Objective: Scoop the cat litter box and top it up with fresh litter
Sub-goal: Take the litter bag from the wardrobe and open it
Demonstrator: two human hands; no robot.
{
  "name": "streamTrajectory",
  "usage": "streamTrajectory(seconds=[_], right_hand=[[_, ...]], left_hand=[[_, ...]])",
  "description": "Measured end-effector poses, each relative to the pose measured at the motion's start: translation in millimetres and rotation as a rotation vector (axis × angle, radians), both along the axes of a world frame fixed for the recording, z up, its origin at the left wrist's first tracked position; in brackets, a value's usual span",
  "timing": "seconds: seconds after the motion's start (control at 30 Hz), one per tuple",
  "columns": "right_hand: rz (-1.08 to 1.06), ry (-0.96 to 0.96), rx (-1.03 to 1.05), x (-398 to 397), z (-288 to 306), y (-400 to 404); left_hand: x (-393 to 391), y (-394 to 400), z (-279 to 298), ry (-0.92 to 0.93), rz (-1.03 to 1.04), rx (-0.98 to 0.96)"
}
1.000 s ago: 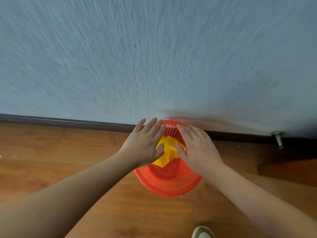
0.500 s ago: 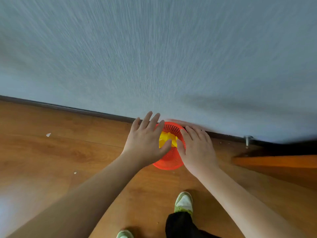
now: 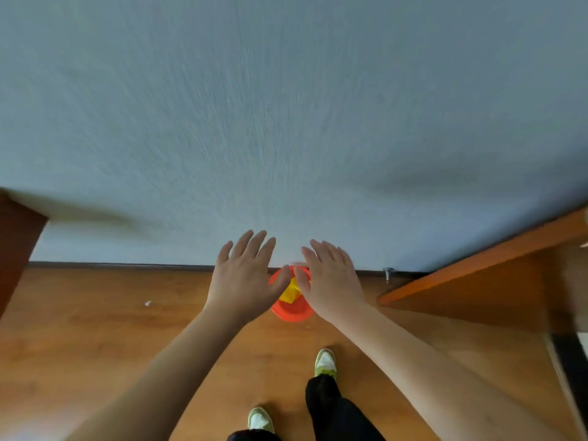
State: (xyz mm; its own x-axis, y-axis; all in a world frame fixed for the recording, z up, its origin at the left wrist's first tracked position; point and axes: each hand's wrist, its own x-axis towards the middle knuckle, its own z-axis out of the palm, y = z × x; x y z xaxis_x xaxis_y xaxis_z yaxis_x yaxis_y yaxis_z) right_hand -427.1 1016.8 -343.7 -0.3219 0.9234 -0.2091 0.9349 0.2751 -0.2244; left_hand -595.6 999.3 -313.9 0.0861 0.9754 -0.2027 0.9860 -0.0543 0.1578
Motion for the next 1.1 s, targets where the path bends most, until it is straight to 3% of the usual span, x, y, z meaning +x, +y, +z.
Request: streamTrajectory(seconds=[0.23, 0.6, 0.73, 0.83, 1.1], right_hand=[[-0.043, 0.018, 0.117, -1.5, 109.4, -26.0], [-0.349, -0.060, 0.171, 26.0, 196.2, -141.7], [-0.482, -0.091, 0.232, 42.1, 228.2, -186.5], [-0.579, -0.113, 0.291, 64.4, 249.7, -228.1], [-1.009, -0.144, 0.324, 136.9, 272.8, -357.7]], left_hand=[[4.5, -20.7, 106.8, -0.036, -0.096, 0.174], [13.4, -78.0, 173.5, -0.090, -0.397, 0.351], [47.9, -98.9, 194.0, -0.115, -0.536, 0.428], [84.7, -121.5, 217.3, -0.133, -0.678, 0.377], [196.3, -205.5, 253.6, -0.146, -0.988, 0.407]])
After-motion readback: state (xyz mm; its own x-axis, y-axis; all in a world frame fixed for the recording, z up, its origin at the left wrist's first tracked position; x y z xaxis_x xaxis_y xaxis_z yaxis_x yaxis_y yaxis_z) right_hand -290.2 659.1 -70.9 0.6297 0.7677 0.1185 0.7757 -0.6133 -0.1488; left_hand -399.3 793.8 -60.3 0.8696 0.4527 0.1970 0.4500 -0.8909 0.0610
